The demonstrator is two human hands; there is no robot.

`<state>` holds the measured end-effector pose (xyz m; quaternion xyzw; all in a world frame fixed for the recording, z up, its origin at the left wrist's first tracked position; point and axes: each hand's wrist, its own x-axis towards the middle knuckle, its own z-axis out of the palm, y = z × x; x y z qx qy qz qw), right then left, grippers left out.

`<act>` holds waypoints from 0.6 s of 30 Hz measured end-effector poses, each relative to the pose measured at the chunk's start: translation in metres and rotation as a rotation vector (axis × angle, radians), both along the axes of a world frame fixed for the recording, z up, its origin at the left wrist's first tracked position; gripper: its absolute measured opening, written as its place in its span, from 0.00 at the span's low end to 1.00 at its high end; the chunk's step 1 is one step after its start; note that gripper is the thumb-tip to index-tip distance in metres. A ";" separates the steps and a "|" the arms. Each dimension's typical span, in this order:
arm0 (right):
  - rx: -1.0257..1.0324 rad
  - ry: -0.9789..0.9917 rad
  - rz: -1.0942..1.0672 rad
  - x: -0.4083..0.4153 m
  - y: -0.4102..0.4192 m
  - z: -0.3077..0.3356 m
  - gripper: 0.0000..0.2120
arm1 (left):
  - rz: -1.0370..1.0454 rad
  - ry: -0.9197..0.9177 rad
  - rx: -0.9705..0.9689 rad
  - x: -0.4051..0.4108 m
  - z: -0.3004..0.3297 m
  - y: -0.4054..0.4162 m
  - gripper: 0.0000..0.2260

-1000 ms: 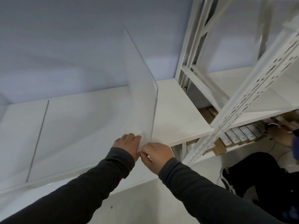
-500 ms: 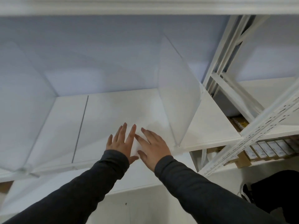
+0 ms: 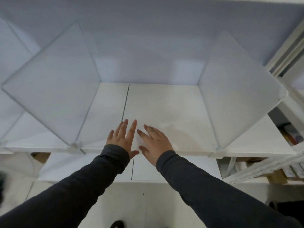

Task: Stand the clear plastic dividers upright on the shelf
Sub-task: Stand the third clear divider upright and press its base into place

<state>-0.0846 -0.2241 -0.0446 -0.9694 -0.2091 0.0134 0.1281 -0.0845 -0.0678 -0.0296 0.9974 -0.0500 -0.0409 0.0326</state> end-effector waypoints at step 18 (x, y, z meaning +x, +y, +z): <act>-0.008 0.061 0.179 0.011 0.144 -0.001 0.24 | 0.047 0.016 -0.132 -0.021 -0.011 0.139 0.26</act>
